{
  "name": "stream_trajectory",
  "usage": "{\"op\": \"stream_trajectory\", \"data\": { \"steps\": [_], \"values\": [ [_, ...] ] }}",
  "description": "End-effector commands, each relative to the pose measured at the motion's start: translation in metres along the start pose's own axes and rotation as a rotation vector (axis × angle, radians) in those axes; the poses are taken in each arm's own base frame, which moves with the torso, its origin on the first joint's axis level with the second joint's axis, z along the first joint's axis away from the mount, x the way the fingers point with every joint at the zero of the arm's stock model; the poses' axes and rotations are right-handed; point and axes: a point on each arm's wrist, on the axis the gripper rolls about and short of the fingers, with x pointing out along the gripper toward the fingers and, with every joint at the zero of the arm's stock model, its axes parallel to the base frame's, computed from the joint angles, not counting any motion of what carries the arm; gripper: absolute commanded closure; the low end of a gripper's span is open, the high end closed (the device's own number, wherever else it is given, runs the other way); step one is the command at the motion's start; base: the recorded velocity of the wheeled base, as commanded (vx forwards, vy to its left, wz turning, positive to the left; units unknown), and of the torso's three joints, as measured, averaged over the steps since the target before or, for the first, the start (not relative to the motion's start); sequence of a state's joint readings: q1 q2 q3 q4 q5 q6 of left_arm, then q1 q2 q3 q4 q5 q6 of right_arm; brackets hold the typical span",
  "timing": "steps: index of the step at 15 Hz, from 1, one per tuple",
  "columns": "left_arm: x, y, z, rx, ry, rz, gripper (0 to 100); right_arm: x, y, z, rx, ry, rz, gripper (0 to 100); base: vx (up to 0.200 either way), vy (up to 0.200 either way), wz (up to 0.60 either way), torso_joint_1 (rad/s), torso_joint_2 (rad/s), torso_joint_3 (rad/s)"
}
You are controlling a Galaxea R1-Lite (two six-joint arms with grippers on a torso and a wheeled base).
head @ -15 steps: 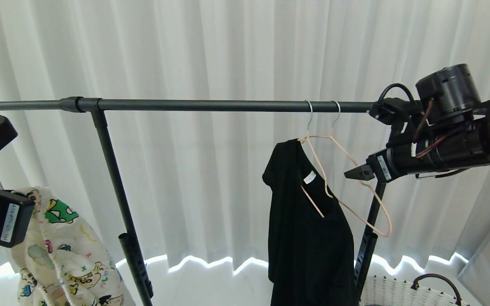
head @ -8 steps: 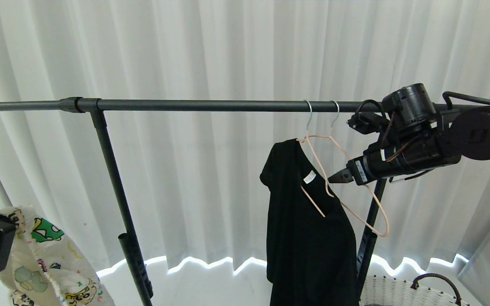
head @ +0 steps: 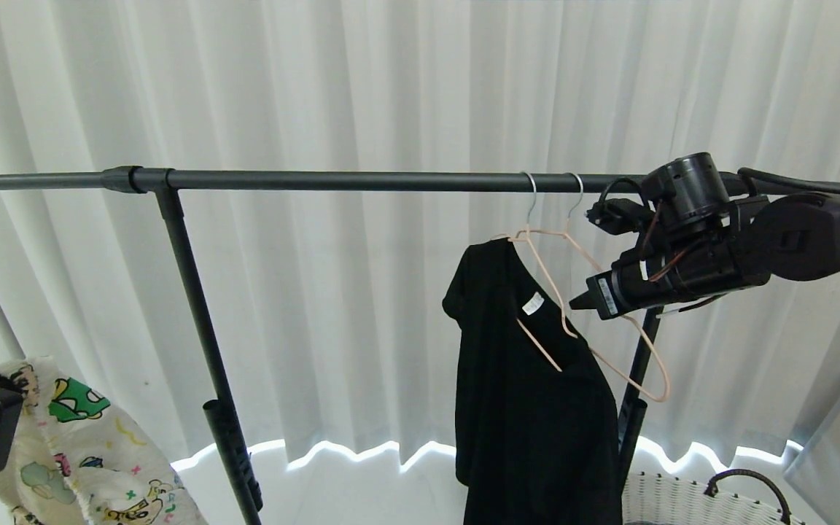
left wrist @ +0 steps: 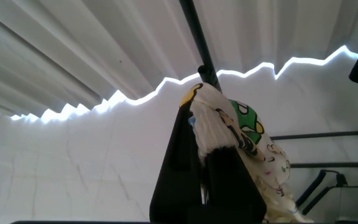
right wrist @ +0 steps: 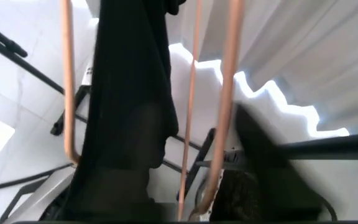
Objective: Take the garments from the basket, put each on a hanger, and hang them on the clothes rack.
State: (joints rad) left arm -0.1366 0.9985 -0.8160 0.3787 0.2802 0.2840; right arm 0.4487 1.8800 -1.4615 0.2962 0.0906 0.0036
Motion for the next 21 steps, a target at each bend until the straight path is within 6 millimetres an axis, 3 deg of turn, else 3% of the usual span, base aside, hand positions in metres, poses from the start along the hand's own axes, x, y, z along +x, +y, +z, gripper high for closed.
{"op": "stream_trajectory", "data": {
  "steps": [1,9,16,20,21],
  "values": [
    [0.0,0.0,0.0,0.0,0.0,-0.001,100,-0.007,0.001,0.002,0.019,-0.017,0.001,100,0.0,0.0,0.0,0.0,0.0,0.0],
    [-0.004,0.002,0.001,-0.009,-0.03,0.008,100,-0.058,0.006,0.006,0.102,-0.174,0.007,100,0.0,0.0,0.0,0.0,0.0,0.0],
    [-0.009,0.004,0.002,-0.024,-0.079,0.024,100,-0.061,0.004,-0.014,0.102,-0.373,-0.069,100,0.0,0.0,0.0,0.0,0.0,0.0],
    [-0.013,0.005,0.002,-0.014,-0.094,0.034,100,-0.089,0.004,-0.022,0.115,-0.427,-0.136,100,0.0,0.0,0.0,0.0,0.0,0.0],
    [-0.014,0.005,0.002,-0.01,-0.105,0.037,100,-0.104,0.003,-0.033,0.118,-0.436,-0.164,100,0.0,0.0,0.0,0.0,0.0,0.0]
  ]
}}
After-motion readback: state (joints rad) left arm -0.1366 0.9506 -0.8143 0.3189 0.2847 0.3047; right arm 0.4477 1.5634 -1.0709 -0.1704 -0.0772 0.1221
